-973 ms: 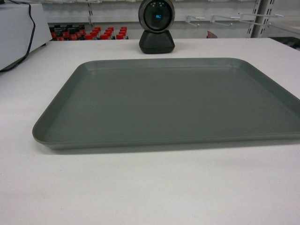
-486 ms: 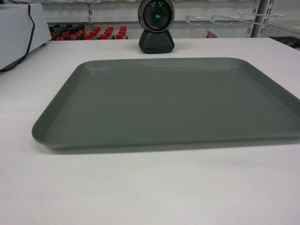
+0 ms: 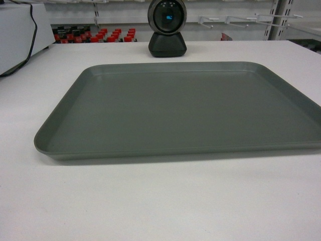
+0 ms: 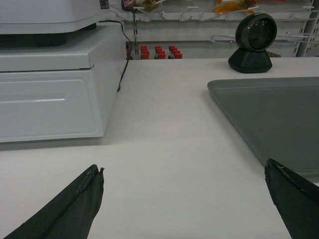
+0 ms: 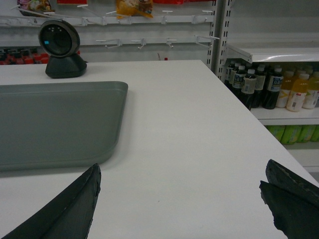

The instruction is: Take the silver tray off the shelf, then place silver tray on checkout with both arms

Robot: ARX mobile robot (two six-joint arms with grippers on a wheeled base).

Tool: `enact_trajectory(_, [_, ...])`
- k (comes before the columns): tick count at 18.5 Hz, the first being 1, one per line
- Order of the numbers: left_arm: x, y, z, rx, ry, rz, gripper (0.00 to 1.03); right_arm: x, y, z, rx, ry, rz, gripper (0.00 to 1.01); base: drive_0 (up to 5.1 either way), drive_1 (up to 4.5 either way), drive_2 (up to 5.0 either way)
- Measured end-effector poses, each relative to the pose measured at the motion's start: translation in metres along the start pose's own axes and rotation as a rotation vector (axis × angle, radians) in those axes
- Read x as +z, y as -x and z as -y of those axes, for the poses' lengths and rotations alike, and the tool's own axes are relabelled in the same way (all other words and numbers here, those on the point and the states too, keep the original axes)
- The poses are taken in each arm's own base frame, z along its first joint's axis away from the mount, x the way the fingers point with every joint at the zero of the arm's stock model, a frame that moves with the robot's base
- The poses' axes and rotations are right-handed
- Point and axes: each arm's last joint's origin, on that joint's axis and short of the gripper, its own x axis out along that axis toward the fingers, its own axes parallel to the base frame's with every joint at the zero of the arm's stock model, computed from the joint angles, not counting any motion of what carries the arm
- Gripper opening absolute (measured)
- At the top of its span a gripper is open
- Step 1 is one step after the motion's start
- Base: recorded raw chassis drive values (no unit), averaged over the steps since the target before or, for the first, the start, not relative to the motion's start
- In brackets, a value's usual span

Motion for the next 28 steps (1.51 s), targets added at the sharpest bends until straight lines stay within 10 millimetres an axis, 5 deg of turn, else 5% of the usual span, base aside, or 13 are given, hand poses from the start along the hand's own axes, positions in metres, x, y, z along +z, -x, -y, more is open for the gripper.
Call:
enact_trajectory(23, [0.0003, 0.0000, 0.0000, 0.000, 0.000, 0.003, 0.98, 0.0005, 0.0000, 0.0000, 0.000, 0.001, 0.005, 0.98, 0.0, -3.99, 4.0])
enact_trajectory(28, [0.0004, 0.0000, 0.0000, 0.000, 0.000, 0.003, 0.98, 0.0003, 0.0000, 0.0000, 0.000, 0.001, 0.003, 0.98, 0.0, 0.00, 0.0])
